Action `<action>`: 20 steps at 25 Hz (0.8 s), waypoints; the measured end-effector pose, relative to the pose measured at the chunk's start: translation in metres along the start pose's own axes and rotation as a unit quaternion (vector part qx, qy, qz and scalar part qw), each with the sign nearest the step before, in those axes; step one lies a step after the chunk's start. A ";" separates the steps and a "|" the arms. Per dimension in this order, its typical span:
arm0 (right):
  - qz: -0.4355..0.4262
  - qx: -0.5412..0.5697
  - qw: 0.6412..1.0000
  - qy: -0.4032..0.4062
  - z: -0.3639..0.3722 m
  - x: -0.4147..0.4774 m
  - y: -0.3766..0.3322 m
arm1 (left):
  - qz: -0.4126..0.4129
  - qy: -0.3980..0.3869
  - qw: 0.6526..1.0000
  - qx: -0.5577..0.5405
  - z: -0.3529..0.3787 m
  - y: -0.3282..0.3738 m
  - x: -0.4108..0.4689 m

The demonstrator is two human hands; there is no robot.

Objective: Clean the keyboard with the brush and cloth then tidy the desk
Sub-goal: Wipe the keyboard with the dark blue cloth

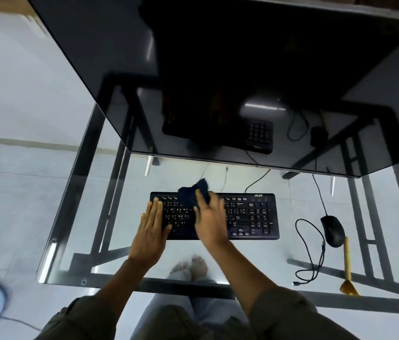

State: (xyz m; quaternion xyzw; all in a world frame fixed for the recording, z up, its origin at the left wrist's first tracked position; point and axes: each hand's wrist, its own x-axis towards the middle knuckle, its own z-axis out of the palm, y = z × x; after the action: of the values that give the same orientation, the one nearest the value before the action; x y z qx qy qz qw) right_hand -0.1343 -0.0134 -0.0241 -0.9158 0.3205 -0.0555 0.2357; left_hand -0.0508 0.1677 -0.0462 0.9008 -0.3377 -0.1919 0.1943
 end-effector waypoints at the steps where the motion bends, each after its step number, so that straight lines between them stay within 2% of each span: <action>1: -0.039 -0.007 0.999 -0.013 0.009 0.002 -0.019 | -0.013 0.001 1.000 0.003 -0.003 -0.003 -0.004; 4: -0.076 -0.027 0.996 -0.037 0.023 0.008 -0.046 | -0.015 -0.036 0.997 0.065 -0.003 -0.012 -0.012; 8: -0.089 -0.076 0.991 -0.067 0.006 -0.005 0.007 | -0.006 -0.059 0.994 0.087 0.009 -0.008 -0.013; 11: 0.027 -0.075 0.996 -0.036 -0.025 -0.021 0.064 | -0.016 -0.064 0.994 0.087 0.006 -0.007 -0.014; 14: 0.096 0.013 0.993 -0.064 -0.053 -0.040 0.106 | -0.023 -0.043 0.995 0.085 0.000 0.008 -0.006; 15: 0.117 0.080 0.987 -0.074 -0.061 -0.046 0.110 | -0.024 -0.030 0.996 0.076 -0.003 0.017 -0.001; 17: 0.185 0.210 0.960 -0.033 -0.072 -0.052 0.108 | -0.020 -0.012 0.999 0.044 -0.009 0.037 0.014; 19: 0.252 0.230 0.940 0.003 -0.081 -0.049 0.104 | 0.005 -0.012 1.000 -0.003 -0.013 0.061 0.030; 20: 0.262 0.209 0.942 -0.012 -0.084 -0.047 0.103 | 0.026 -0.019 0.999 -0.031 -0.014 0.076 0.039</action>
State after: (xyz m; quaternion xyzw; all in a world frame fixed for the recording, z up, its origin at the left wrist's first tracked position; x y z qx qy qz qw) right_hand -0.2500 -0.0885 0.0044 -0.7304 0.5275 -0.0467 0.4314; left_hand -0.0573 0.0908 -0.0059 0.8815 -0.3583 -0.2143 0.2205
